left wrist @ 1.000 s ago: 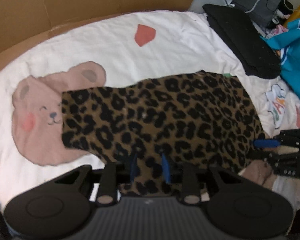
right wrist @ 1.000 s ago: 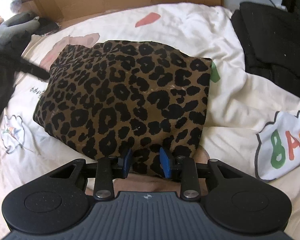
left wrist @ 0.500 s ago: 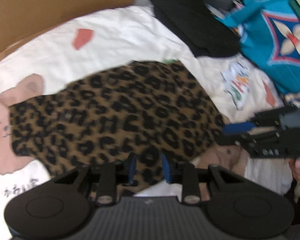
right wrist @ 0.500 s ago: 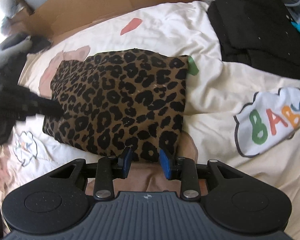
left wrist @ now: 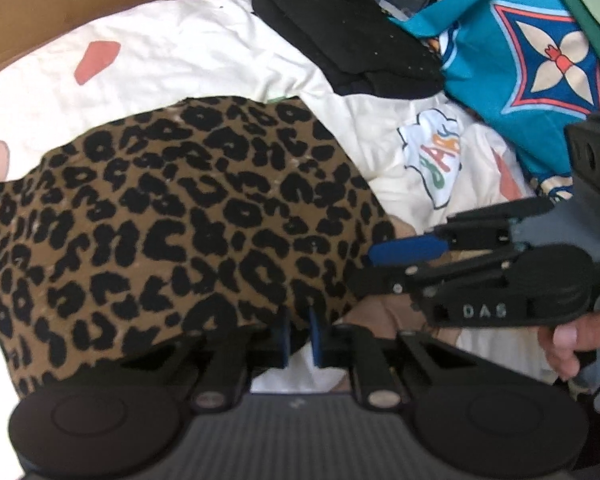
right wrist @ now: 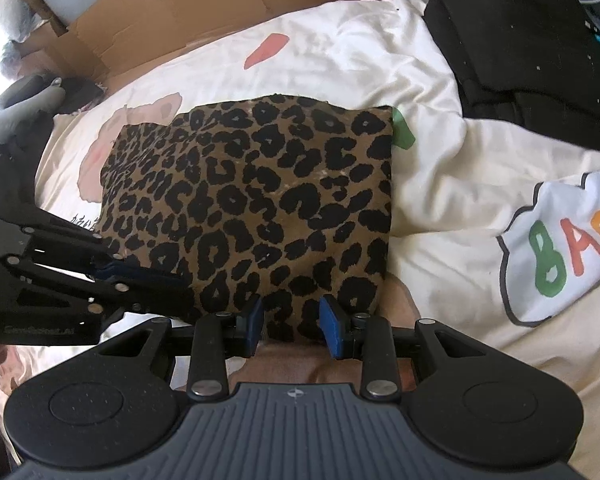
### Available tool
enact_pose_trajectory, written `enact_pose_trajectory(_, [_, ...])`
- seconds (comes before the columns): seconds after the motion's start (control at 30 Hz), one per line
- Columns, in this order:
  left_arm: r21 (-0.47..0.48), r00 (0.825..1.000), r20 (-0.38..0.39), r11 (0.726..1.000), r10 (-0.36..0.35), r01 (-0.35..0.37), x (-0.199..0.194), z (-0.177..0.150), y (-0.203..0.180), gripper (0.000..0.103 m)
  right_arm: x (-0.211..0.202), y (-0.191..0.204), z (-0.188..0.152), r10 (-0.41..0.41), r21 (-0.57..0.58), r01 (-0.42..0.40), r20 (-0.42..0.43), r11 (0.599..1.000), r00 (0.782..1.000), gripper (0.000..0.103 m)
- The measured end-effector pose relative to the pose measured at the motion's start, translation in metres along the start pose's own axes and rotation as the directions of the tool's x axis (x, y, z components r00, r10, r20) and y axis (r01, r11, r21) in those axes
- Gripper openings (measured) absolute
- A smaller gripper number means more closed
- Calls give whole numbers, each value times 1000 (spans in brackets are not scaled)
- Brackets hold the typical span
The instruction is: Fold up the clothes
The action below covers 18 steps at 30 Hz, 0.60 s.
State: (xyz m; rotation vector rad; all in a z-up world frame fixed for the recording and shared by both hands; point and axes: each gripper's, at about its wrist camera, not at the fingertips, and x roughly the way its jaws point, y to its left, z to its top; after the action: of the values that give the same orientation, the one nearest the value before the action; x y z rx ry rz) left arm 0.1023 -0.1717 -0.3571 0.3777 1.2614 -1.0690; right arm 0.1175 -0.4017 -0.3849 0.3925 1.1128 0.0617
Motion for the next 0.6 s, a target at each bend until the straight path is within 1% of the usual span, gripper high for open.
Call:
enact_pose_trajectory(0.1, [6,1000,-14,1000,2,-2,10,1,1,11,2,-1,-3,1,6,-1,-1,1000,1000,38])
enact_pose_trajectory(0.17, [17,999,-23,1000,25,-25,17,-1,3,11,4,-2,-4,2,7,-2,-3,1000,1000,38])
enact_pose_trajectory(0.2, [25,999,-23,999,40,-39,20,-2,5,9,4,-2,-4,2,6,-2,-5,1000,1000,38])
enact_pose_trajectory(0.23, [33,998,-23,998,54,-53,21,-4,7,3,5,-2,-4,3,3,-3,-10,1000,1000,38])
enact_pose_trajectory(0.43, [28,996,-27,996,86,-85,8,-10,33,3,10,-2,-3,-4,-15,3,-26,1000,1000,37])
enact_pose_trajectory(0.6, [-50,989,-55,989,137,-140,-10,-19,73,3,12,-5,-2,-3,5,3,-25,1000,1000,36])
